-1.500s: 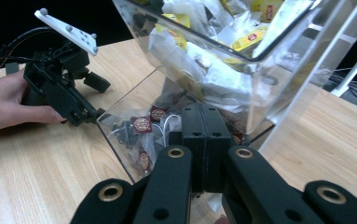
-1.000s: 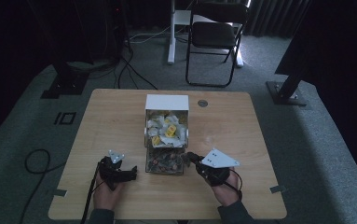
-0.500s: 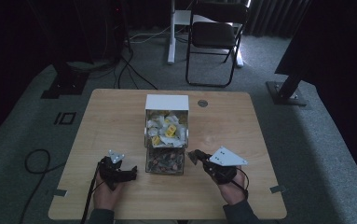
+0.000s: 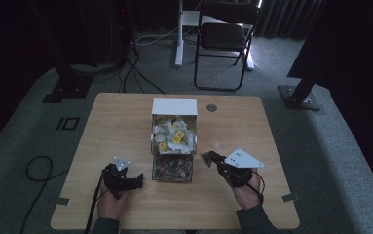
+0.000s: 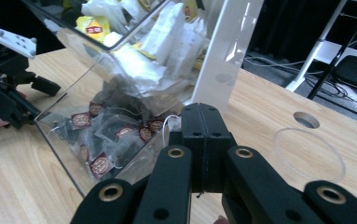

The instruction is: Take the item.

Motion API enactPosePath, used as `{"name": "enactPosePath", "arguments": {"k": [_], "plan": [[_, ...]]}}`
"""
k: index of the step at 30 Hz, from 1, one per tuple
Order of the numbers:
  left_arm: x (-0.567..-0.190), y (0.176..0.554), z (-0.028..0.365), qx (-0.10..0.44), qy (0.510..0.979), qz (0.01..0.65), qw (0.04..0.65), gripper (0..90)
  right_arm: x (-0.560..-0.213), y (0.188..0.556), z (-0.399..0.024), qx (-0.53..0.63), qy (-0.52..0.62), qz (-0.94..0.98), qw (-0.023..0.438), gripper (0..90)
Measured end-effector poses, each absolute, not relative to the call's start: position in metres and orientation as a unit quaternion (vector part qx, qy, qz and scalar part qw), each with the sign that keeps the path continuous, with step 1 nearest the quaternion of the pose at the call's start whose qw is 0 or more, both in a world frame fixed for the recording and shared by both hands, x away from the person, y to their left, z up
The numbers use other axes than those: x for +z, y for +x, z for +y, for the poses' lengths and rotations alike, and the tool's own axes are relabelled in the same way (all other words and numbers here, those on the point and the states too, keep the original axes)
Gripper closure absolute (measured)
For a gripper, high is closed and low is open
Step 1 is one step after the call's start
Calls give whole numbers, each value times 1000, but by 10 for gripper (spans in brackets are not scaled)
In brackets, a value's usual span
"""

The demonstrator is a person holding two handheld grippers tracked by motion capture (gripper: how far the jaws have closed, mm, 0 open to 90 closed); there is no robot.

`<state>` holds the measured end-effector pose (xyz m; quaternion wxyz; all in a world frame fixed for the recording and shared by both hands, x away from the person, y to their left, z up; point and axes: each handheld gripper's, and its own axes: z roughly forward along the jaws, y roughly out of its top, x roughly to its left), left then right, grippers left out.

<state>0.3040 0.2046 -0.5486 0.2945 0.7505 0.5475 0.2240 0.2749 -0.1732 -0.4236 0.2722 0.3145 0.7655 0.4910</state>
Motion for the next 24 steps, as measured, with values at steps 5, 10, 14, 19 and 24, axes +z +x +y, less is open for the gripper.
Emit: {"name": "enactPosePath", "arguments": {"k": [5,10,14,19,24], "plan": [[-549,304,205,224,750,548,294,12,-422,279,-177,491,321,762,276,900],[-549,304,205,224,750,548,294,12,-420,283,-181,491,326,759,279,900],[-549,304,205,224,750,548,294,12,-418,285,-183,490,328,757,282,900],[-549,304,205,224,751,548,294,12,-417,288,-186,489,332,756,283,900],[-549,304,205,224,751,548,294,12,-416,291,-187,486,333,756,286,900]]}}
